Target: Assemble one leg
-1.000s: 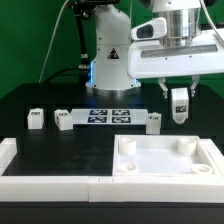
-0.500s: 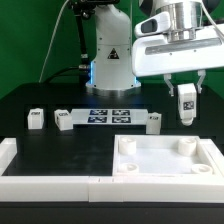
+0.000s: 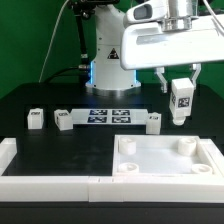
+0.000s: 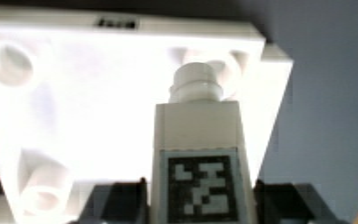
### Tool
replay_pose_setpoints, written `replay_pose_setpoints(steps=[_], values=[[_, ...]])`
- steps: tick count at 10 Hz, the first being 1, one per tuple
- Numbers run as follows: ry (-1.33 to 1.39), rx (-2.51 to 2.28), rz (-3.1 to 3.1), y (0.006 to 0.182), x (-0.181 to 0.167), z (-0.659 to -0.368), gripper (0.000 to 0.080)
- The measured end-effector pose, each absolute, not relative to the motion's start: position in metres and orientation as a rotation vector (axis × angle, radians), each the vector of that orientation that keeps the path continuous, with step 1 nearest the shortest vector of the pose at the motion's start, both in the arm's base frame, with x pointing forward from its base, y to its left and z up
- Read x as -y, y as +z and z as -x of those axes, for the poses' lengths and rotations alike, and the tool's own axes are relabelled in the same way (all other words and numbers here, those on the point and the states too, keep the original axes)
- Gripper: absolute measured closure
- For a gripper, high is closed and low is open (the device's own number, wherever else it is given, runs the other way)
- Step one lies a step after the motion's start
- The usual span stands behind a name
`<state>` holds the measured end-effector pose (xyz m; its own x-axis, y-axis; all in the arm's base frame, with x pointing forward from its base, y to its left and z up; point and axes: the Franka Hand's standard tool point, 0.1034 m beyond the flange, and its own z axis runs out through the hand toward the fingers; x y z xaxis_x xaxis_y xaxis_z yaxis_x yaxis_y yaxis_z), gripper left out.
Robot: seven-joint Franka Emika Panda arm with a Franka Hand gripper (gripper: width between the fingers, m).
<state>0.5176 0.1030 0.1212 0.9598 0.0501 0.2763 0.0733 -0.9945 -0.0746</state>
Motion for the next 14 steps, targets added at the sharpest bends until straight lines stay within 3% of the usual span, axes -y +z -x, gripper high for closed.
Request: replay_pose_setpoints(steps=[5, 7, 8, 14], values=[[-0.423, 0.095, 3.026, 0.122, -0.103, -0.519, 0.0509], [-0.418, 0.148, 3.024, 0.139, -0.099, -0.558, 0.0509], [-0.44, 0.141, 3.02, 0.137, -0.1, -0.574, 0.0509], [-0.492, 0.163, 3.012, 0.134, -0.097, -0.611, 0.0509]])
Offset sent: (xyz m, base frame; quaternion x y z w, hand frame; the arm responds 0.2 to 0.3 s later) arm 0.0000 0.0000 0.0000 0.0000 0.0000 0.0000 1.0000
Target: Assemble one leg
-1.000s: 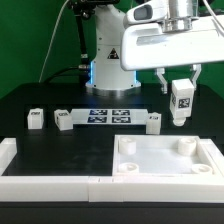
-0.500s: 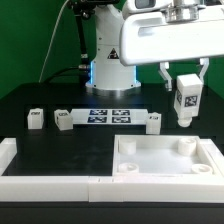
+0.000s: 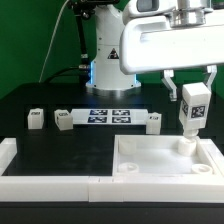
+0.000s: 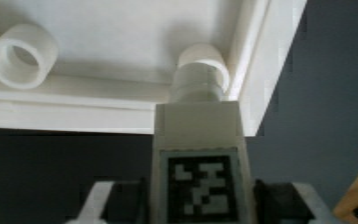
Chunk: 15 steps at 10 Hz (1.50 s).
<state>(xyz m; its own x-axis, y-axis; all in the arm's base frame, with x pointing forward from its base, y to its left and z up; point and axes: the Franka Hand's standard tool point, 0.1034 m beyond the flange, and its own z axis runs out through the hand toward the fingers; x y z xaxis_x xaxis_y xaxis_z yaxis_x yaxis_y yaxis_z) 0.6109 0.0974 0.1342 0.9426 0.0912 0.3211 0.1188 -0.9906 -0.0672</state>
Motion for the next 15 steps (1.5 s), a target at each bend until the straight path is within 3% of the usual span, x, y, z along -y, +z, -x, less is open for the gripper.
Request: replay_pose_setpoints(steps=[3, 4, 5, 9, 15], values=[[-0.652, 0.152, 2.992, 0.138, -0.094, -0.617, 0.0509], [-0.849, 0.141, 2.959, 0.138, -0.089, -0.618, 0.0509], [-0.834, 0.142, 2.966, 0.129, -0.088, -0.612, 0.0509], [-0.895, 0.14, 2.94, 0.12, -0.101, -0.642, 0.0509], [-0.849, 0.133, 2.95, 0.102, -0.107, -0.626, 0.0509]])
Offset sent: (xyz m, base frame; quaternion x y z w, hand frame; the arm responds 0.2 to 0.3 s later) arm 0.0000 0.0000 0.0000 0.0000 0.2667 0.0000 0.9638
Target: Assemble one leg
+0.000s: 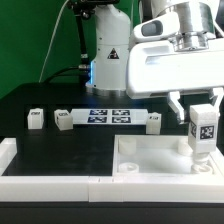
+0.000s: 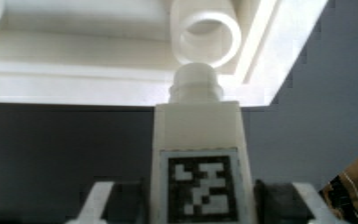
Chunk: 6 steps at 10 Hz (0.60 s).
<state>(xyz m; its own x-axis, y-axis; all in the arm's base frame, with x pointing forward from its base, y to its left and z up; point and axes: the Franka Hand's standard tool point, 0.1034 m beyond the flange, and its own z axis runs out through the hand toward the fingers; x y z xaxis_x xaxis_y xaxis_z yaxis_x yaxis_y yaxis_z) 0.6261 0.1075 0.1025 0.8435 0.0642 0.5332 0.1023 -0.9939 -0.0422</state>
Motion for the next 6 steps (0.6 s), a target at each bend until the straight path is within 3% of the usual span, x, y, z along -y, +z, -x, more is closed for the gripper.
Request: replay_pose_setpoints(steps=[6], values=[[-0.82, 0.144, 2.959, 0.088, -0.11, -0.621, 0.0509]])
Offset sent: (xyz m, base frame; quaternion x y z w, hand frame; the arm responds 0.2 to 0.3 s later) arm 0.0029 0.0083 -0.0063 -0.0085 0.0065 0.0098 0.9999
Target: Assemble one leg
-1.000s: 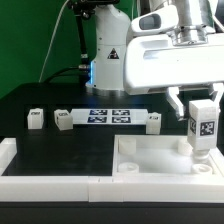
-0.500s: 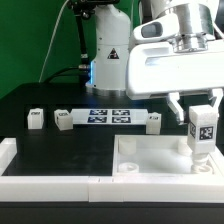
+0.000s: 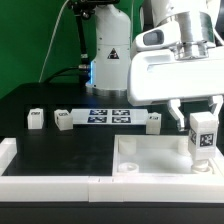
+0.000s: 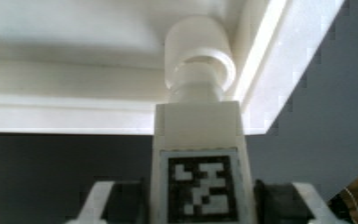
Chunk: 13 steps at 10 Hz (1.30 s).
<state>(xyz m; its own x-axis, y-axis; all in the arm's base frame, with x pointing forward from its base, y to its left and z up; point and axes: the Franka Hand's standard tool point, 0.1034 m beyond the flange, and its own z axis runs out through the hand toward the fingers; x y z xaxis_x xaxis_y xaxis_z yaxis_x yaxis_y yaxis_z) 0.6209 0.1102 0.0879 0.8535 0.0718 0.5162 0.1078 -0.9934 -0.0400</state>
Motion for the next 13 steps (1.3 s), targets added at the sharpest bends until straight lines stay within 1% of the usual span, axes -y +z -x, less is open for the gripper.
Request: replay_pose_setpoints(steps=[5, 7, 9, 10, 11, 12, 13], values=[[-0.797, 0.15, 2.966, 0.075, -0.112, -0.616, 0.0509], [-0.889, 0.151, 2.941, 0.074, -0.115, -0.619, 0.0509], [-0.89, 0.151, 2.941, 0.074, -0.115, -0.619, 0.0509], [-0.89, 0.151, 2.942, 0.074, -0.115, -0.619, 0.0282], [-0.89, 0.151, 2.942, 0.074, -0.115, -0.619, 0.0282], [-0.89, 0.152, 2.942, 0.074, -0.115, -0.619, 0.0177], [-0.89, 0.152, 2.942, 0.074, -0.115, -0.619, 0.0177]])
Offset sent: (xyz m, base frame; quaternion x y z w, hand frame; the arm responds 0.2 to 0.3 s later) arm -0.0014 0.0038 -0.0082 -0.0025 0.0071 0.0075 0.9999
